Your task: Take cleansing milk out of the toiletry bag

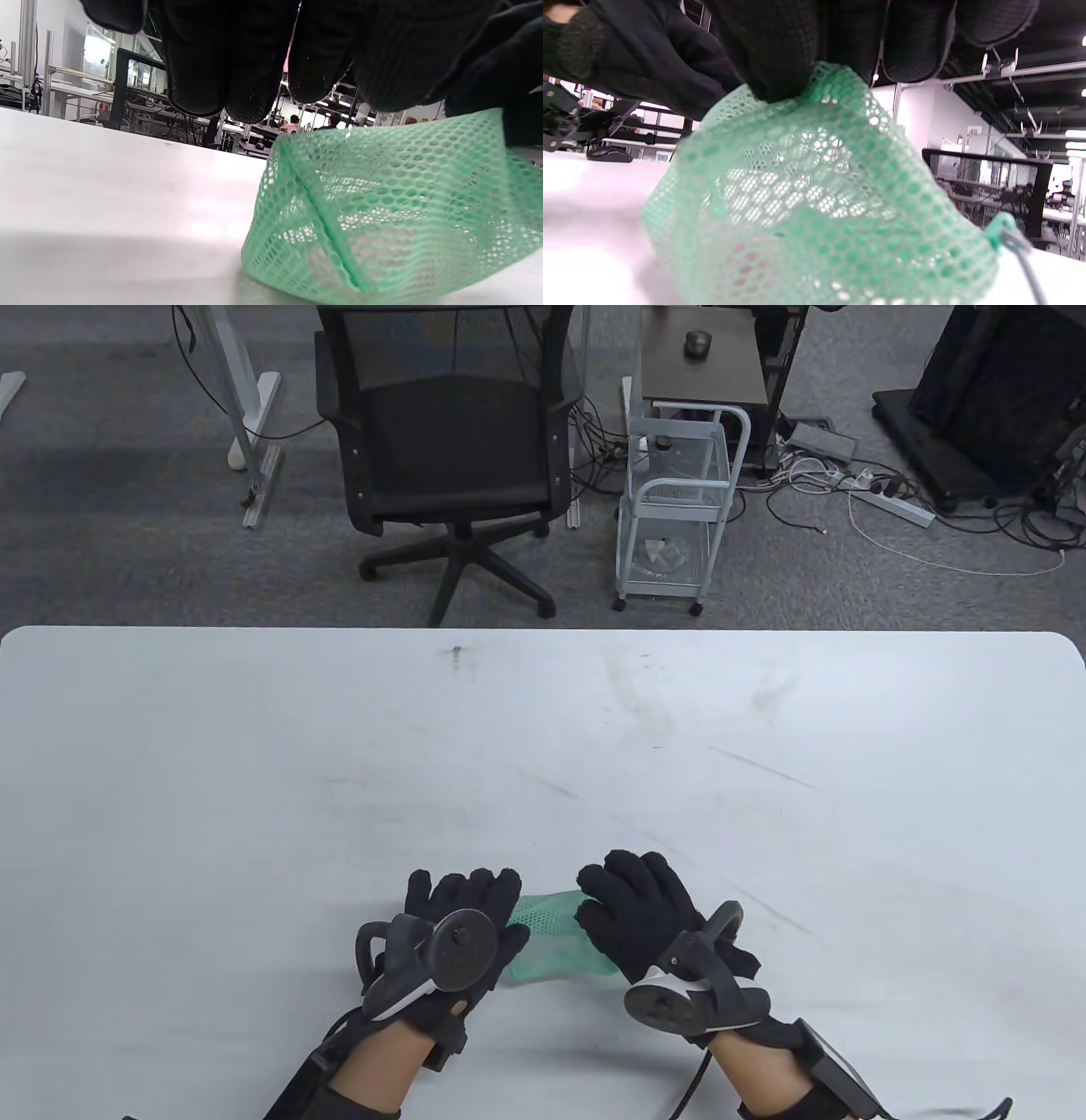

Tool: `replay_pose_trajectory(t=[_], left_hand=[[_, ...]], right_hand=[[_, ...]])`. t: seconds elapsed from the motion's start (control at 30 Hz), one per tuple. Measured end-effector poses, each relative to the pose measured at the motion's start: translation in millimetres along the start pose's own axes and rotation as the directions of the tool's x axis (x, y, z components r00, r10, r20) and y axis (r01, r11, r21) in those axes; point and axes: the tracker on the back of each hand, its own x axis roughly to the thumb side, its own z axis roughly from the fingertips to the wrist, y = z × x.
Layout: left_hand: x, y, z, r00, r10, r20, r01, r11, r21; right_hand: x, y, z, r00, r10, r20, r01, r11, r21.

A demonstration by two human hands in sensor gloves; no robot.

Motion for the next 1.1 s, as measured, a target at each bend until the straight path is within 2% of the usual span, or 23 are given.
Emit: replay_pose_trajectory(t=[0.37, 0.63, 0.93, 1.1], left_hand=[[-0.9, -20.8, -9.6, 0.998, -0.060, 0.002, 0.060, 0.991, -0.117], [3.0, -24.6, -10.9, 0.996, -0.085, 0.005, 0.085, 0.988, -0.127], [5.0, -26.9, -11.6, 0.994, -0.107, 0.008, 0.107, 0.985, -0.135], [5.7, -27.8, -11.8, 0.993, -0.113, 0.012, 0.114, 0.984, -0.136]], right_hand=[[-9.7, 6.6, -1.2, 0.998, -0.047, -0.044, 0.052, 0.991, 0.127], [-14.2, 10.5, -2.3, 0.993, -0.085, -0.086, 0.101, 0.975, 0.198], [-40.7, 15.3, 3.9, 0.947, -0.109, -0.303, 0.155, 0.979, 0.132], [-60.7, 32.3, 7.9, 0.886, -0.119, -0.448, 0.225, 0.955, 0.192]])
